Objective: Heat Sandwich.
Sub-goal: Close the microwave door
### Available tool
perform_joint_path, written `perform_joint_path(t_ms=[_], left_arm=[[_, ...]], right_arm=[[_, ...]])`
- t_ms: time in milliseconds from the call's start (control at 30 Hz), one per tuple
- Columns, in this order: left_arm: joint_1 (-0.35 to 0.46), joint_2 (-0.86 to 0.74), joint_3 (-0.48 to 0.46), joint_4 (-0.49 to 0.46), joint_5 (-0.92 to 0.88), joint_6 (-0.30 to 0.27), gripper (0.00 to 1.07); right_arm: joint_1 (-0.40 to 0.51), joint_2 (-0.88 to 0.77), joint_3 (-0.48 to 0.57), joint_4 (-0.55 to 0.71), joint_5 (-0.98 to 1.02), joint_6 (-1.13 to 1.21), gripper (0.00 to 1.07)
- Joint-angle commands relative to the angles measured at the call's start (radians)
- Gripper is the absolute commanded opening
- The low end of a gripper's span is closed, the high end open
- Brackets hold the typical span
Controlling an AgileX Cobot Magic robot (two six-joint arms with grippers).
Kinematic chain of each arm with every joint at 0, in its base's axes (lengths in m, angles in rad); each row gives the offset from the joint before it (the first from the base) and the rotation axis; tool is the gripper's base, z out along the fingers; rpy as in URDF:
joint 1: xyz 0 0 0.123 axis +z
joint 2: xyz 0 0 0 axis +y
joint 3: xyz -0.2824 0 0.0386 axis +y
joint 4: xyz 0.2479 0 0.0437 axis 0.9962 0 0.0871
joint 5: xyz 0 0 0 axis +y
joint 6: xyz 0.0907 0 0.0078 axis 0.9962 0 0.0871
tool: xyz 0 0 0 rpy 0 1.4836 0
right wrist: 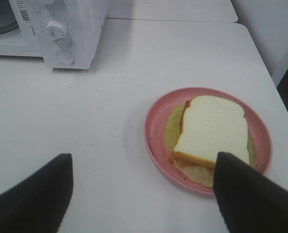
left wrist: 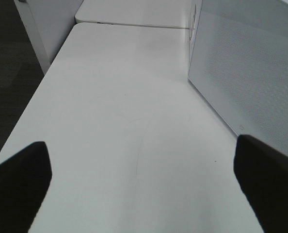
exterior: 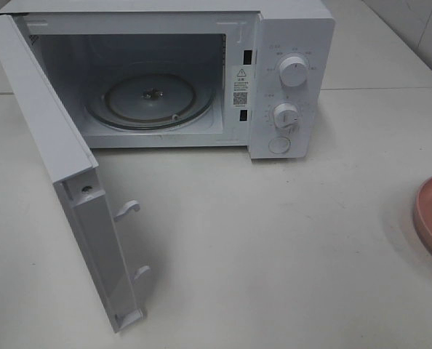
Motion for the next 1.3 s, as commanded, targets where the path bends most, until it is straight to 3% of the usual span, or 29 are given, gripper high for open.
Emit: perform_joint_path(t_ms=[33,167,200,267,300,333,433,700,900,1300], left_arm=[[0.005,0.048,-0.008,0.003,-0.052,-0.004,0.93],[0.005,0.118,-0.008,-0.003,-0.092,-0.004,0.82],[0.002,0.159,-0.008,-0.011,-0.129,-0.004,0.68],[-0.005,0.185,-0.008,-0.014,-0.175,-0.004,0.51],[-0.005,0.206,-0.006,-0.019,-0.212,-0.004,0.29],[-0.005,0.206,-0.006,-0.019,-0.212,-0.004,0.29],[-0.005,0.234,0.012,-0.017,-0.276,-0.003,0.01],[-0.005,0.351,0.144,-0.010,-0.543,0.000,0.00],[-0.005,0.481,0.250,-0.010,-0.878,0.000,0.00],[-0.005,0.789,0.347,0.031,-1.365,-0.002,0.00]], right_arm=[[-0.008,-0.028,0.001,0.003,-0.004,-0.004,0.76],[-0.008,-0.028,0.001,0.003,-0.004,-0.004,0.76],[-0.008,-0.028,0.001,0.003,-0.004,-0.004,0.76],[-0.008,-0.028,0.001,0.003,-0.004,-0.004,0.76],[-0.008,-0.028,0.001,0.003,-0.004,-0.004,0.76],[-0.008,-0.028,0.001,0.003,-0.004,-0.004,0.76],[-0.008,-0.028,0.001,0.003,-0.004,-0.004,0.76],[-0.008,-0.028,0.001,0.003,-0.004,-0.004,0.76],[-0.008,-0.028,0.001,0.003,-0.004,-0.004,0.76],[-0.008,-0.028,0.001,0.003,-0.004,-0.003,0.76]])
